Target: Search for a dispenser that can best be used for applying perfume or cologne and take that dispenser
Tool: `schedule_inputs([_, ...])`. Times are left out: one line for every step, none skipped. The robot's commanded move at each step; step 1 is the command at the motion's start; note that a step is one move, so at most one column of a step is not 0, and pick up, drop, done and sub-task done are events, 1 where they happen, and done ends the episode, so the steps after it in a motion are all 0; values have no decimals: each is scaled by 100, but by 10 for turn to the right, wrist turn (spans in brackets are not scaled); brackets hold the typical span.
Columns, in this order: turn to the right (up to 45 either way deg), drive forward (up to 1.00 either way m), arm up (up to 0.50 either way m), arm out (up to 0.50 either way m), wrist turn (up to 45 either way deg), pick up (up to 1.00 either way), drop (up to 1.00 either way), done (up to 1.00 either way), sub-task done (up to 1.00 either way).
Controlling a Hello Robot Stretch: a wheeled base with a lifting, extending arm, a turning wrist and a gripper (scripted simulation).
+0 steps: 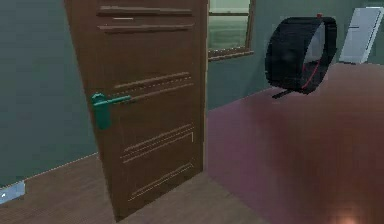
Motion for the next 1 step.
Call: schedule_inputs([450,0,0,0,0,0,0,0,0])
